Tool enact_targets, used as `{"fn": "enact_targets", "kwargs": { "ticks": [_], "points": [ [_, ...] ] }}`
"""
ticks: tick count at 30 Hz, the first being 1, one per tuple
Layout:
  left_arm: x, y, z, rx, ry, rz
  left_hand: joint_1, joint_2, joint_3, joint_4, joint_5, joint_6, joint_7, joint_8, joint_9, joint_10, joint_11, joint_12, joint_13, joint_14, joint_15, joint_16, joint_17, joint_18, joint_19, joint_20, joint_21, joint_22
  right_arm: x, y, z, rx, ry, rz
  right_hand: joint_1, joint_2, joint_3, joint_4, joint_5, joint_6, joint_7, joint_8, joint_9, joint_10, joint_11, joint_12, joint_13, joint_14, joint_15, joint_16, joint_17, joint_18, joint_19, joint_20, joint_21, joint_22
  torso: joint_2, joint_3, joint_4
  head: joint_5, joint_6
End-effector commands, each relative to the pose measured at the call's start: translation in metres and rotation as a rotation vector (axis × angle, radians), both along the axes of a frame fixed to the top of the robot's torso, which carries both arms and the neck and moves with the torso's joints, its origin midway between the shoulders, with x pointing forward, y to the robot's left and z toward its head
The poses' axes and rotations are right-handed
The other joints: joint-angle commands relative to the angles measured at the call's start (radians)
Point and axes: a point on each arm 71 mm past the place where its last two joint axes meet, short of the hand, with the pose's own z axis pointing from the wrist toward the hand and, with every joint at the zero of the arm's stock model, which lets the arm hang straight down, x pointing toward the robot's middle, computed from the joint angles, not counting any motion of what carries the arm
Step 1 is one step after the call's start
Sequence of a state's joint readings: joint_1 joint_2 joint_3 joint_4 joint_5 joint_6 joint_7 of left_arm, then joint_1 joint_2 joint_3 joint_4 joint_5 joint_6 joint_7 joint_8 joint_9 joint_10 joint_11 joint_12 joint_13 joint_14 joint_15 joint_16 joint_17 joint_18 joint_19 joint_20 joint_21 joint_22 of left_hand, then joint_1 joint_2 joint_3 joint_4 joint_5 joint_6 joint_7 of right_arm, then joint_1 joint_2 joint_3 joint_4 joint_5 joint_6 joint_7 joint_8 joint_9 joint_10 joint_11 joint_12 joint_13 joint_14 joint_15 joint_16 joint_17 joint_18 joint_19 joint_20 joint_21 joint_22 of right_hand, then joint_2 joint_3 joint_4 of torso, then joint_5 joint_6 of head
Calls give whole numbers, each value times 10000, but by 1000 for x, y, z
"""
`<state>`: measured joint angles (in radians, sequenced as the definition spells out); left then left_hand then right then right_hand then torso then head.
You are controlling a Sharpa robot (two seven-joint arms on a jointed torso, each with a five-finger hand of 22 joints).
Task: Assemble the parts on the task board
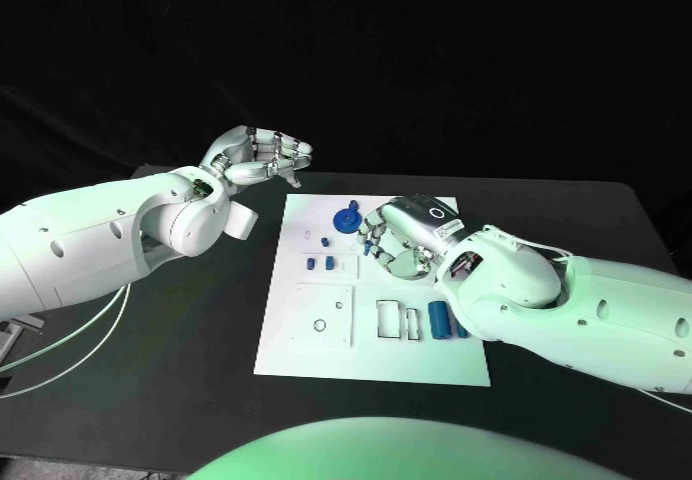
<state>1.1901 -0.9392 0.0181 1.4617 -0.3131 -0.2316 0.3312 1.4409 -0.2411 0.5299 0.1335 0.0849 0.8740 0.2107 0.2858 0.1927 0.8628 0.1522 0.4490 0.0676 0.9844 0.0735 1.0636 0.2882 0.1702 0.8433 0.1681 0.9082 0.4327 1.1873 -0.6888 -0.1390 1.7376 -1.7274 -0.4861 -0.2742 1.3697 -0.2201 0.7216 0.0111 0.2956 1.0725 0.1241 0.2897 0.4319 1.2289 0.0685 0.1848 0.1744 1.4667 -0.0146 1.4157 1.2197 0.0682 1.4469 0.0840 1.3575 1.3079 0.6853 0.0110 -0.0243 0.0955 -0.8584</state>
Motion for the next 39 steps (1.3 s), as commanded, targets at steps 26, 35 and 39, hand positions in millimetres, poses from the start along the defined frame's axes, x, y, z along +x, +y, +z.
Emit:
{"fn": "enact_targets", "kwargs": {
  "ticks": [26,35,39],
  "points": [
    [1,-7,1,-100,-30,-143,6,-26,0,-69,34,-47,5,-32,-13,-152,4,-67,-15,-35,34,-48,-20,123,-11,40,-64,-22,-32,34,-63,-59,692,562,-91,28,59,-33,25,55,2,38,22,125,-127,-2,12,323,-64,-70,-30,-142,48,-8,-37,1384,17,9,-14,718,-143],
    [1,-9,1,-116,-19,-197,7,-23,-7,-80,34,-51,7,-31,-13,-172,7,-67,-13,-41,37,-53,-22,123,-14,43,-71,-27,-32,39,-74,-188,821,547,-100,32,68,-48,24,50,3,39,26,124,-127,-6,15,322,-64,-75,-41,-139,43,-9,-43,1383,18,12,0,767,-143],
    [1,-9,1,-116,-14,-202,7,-23,-7,-80,34,-51,7,-31,-13,-172,7,-67,-13,-41,37,-53,-22,123,-14,43,-71,-27,-32,38,-76,-256,810,495,-100,32,68,-48,24,50,3,39,26,124,-127,-6,15,322,-64,-75,-41,-139,43,-9,-43,1383,15,13,-10,791,-143]
  ]
}}
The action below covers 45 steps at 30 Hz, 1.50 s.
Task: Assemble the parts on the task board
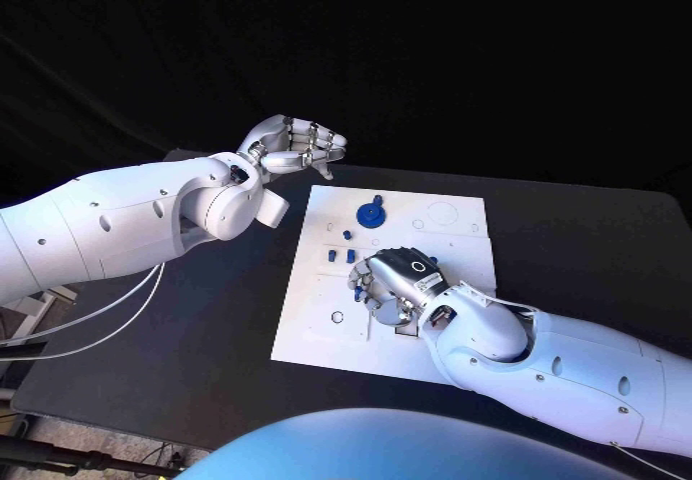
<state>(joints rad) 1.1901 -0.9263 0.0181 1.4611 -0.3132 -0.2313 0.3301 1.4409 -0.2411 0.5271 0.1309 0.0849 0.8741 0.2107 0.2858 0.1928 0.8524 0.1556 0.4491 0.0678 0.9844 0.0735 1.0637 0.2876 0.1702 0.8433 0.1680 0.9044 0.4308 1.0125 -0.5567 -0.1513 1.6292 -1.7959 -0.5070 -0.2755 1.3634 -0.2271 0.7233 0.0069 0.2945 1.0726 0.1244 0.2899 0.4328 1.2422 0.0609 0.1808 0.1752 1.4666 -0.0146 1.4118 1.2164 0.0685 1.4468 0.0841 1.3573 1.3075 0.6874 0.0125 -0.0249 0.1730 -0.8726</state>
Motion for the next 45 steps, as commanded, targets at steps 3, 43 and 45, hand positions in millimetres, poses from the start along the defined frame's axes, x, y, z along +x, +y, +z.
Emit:
{"fn": "enact_targets", "kwargs": {
  "ticks": [3,43,45],
  "points": [
    [0,-2,1,-70,-19,-83,7,-24,20,-54,34,-51,8,-31,-14,-68,-26,-68,-15,-42,38,-54,-16,123,-14,44,-34,-9,0,0,-1,-163,-198,-4,-36,101,51,-6,35,50,0,38,17,-9,-51,34,8,322,-64,-36,-9,-143,45,-9,-41,1387,-1,0,-3,20,0],
    [-1,-1,1,-53,9,-93,4,-14,-5,-82,34,-73,16,-32,-17,-134,-15,-69,-10,-63,50,-70,-23,123,-23,56,-59,-24,-1,1,-7,-761,-92,131,-64,111,71,-54,28,30,7,39,25,-17,-45,21,18,324,-62,-36,-7,-138,34,-9,-54,1386,-11,0,-11,-6,0],
    [-1,-1,1,-52,10,-94,4,-14,-5,-82,34,-73,16,-32,-17,-134,-15,-69,-10,-63,50,-70,-23,123,-23,56,-59,-24,-2,1,-7,-759,-98,143,-76,103,66,-62,25,27,10,40,27,-19,-43,19,20,323,-61,-40,-15,-140,37,-9,-47,1392,-9,2,-9,-9,0]
  ]
}}
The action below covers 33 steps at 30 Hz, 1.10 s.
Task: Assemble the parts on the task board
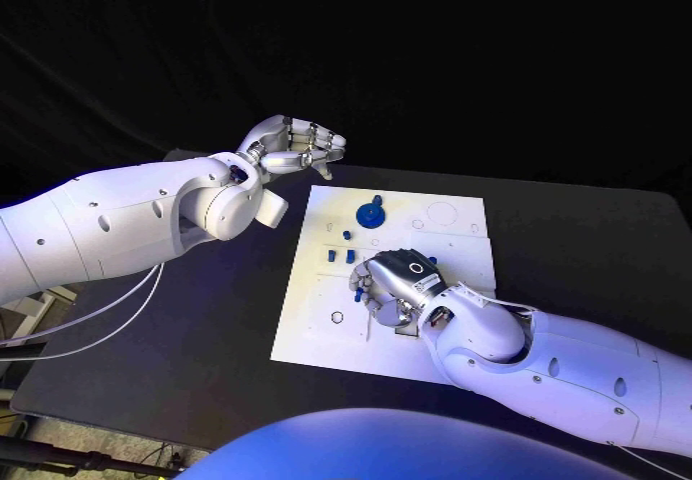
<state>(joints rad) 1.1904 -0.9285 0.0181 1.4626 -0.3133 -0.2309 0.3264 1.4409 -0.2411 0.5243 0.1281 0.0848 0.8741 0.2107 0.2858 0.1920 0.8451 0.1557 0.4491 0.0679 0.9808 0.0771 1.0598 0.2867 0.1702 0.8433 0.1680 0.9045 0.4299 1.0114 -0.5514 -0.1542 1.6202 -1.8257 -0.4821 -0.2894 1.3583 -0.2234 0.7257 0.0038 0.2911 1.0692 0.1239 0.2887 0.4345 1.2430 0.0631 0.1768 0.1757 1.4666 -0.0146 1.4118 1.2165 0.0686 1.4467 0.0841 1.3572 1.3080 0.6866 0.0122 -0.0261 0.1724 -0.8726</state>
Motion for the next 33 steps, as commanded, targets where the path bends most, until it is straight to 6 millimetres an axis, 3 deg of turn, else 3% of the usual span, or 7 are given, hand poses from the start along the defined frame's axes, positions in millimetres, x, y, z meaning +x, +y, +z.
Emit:
{"fn": "enact_targets", "kwargs": {
  "ticks": [1,13,22,28,33],
  "points": [
    [0,-2,1,-67,-20,-103,4,-14,23,-54,34,-74,16,-32,-9,-61,-16,-69,-11,-27,14,-32,-14,123,-23,56,-60,-15,-3,0,-3,-369,9,116,-25,67,42,-30,59,61,14,52,10,-27,-65,59,14,323,-61,-40,-16,-141,38,-9,-46,1386,3,6,7,-2,0],
    [0,-2,1,-52,-22,-96,4,-14,23,-54,34,-74,16,-32,-9,-61,-16,-69,-11,-27,14,-32,-14,123,-23,56,-60,-15,-6,-3,-2,-360,60,180,-178,3,-62,-75,31,58,23,82,43,-32,-60,44,40,321,-51,-51,-38,-132,12,3,-77,1382,0,10,-15,11,0],
    [0,-2,1,-47,-10,-103,10,-5,16,-71,34,-75,18,-27,-8,-82,-13,-65,-8,-35,17,-38,-17,124,-25,60,-69,-20,-6,-4,-3,-396,108,180,-366,-14,-249,-113,28,-89,63,54,63,-194,-15,-63,45,317,-15,-72,-88,-124,-20,32,-120,1377,3,8,8,-14,0],
    [0,-1,0,-34,8,-95,10,-5,16,-71,34,-75,18,-27,-8,-82,-13,-65,-8,-35,17,-38,-17,124,-25,60,-69,-20,-6,-4,-3,-278,180,185,-579,-123,-470,-136,26,-666,213,-298,-66,-396,112,-202,28,309,96,-82,-131,-113,-61,127,-195,1358,2,0,-6,-20,0],
    [0,-1,0,-29,30,-113,18,7,12,-88,36,-77,18,-22,-7,-104,-10,-60,-6,-45,20,-45,-20,125,-28,63,-77,-26,-6,-4,-2,-211,216,175,-661,-208,-558,-139,33,-961,227,-547,-166,-568,163,-320,-7,300,141,-81,-142,-97,-95,178,-268,1330,3,5,-2,-33,0]
  ]
}}
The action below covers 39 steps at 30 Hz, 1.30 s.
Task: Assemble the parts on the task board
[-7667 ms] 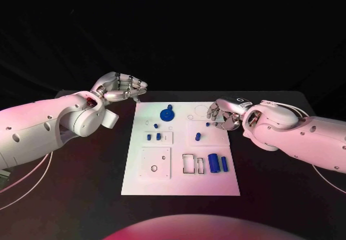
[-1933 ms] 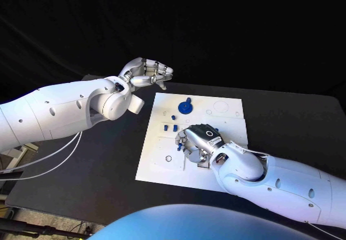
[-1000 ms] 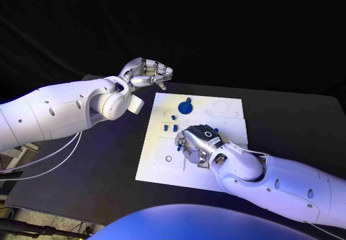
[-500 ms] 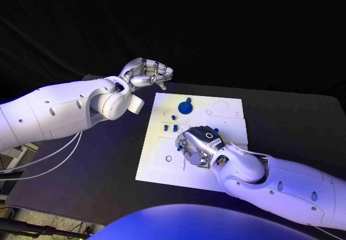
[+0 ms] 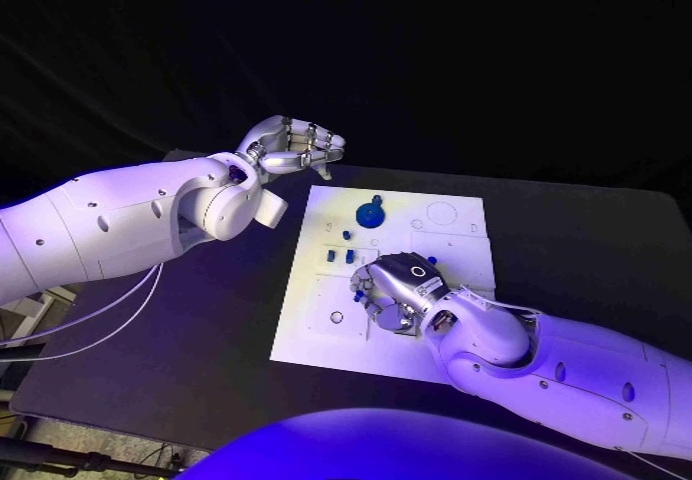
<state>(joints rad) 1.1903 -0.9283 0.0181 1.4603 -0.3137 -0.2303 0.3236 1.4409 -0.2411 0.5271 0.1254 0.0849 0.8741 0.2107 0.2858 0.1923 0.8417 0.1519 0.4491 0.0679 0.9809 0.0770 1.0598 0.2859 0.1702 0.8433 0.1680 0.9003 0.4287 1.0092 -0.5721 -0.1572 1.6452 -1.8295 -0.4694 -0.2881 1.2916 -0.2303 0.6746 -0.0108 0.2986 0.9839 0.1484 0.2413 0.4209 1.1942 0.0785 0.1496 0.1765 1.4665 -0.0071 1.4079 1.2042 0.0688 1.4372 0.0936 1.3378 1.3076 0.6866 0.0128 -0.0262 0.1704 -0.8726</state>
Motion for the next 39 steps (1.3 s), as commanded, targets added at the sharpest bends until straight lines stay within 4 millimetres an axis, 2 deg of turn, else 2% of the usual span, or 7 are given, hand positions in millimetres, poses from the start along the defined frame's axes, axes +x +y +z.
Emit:
{"fn": "enact_targets", "kwargs": {
  "ticks": [1,8,23,29,35,38,39],
  "points": [
    [0,-2,1,-48,7,-137,18,7,-15,-61,35,-77,18,-22,-9,-70,28,-60,-6,-45,20,-45,-12,125,-28,63,-36,-14,-1,1,-2,-104,132,78,4,-145,-51,5,-42,-139,-23,-99,-41,-91,8,-57,-18,304,68,-35,-2,-97,-3,87,-82,1330,1,-2,2,-17,0],
    [0,-1,0,-35,35,-163,35,27,-9,-78,39,-75,17,-16,-7,-93,30,-58,-4,-58,22,-53,-16,126,-31,65,-42,-17,-1,0,-2,-71,147,64,-35,-204,-87,6,-39,-359,-37,-279,-109,-193,13,-129,-44,288,76,-55,-51,-83,-27,105,-139,1307,7,-5,12,-24,0],
    [0,0,0,-15,45,-134,39,35,-8,-87,39,-76,18,-13,-7,-103,32,-55,-3,-64,23,-57,-18,126,-34,66,-45,-19,-5,-5,2,132,170,-22,-28,-186,-91,5,-40,-296,-22,-260,-100,-185,21,-127,-42,279,79,-73,-92,-87,-16,107,-125,1317,-9,0,8,-58,0],
    [0,1,0,-12,41,-131,44,43,-9,-100,38,-77,20,-9,-6,-118,34,-50,-1,-75,26,-64,-21,126,-38,69,-50,-22,-4,-22,16,451,-48,-357,-20,-199,-111,-9,-44,-212,22,-240,-90,-166,40,-121,-38,274,89,-82,-116,-96,5,114,-96,1335,-28,-10,-21,-169,0],
    [0,2,0,-15,39,-144,40,42,-13,-101,37,-78,21,-8,-6,-122,35,-49,-1,-79,28,-67,-22,125,-40,70,-52,-23,15,-60,45,471,577,-1148,-320,-530,-450,125,-61,-221,58,-341,-125,-441,128,-297,-133,232,170,-154,-272,-48,-109,180,-337,1217,-39,-25,-21,-353,0],
    [-1,2,0,-15,40,-147,40,42,-13,-101,37,-78,21,-8,-6,-122,35,-49,-1,-79,28,-67,-22,125,-40,70,-52,-23,30,-83,52,211,1407,-1446,-262,-503,-1470,85,-32,-425,89,-589,-223,-1267,241,-591,-381,190,268,-197,-335,105,-462,274,-1073,838,-52,-40,-38,-407,0],
    [-1,2,0,-15,41,-149,40,42,-13,-101,37,-78,21,-8,-6,-122,35,-49,-1,-79,28,-67,-22,125,-40,70,-52,-23,33,-89,54,132,1549,-1515,-89,-396,-1827,98,-15,-511,-30,-692,-271,-1568,280,-607,-461,217,297,-126,-197,161,-587,302,-1351,693,-57,-48,-47,-423,0]
  ]
}}
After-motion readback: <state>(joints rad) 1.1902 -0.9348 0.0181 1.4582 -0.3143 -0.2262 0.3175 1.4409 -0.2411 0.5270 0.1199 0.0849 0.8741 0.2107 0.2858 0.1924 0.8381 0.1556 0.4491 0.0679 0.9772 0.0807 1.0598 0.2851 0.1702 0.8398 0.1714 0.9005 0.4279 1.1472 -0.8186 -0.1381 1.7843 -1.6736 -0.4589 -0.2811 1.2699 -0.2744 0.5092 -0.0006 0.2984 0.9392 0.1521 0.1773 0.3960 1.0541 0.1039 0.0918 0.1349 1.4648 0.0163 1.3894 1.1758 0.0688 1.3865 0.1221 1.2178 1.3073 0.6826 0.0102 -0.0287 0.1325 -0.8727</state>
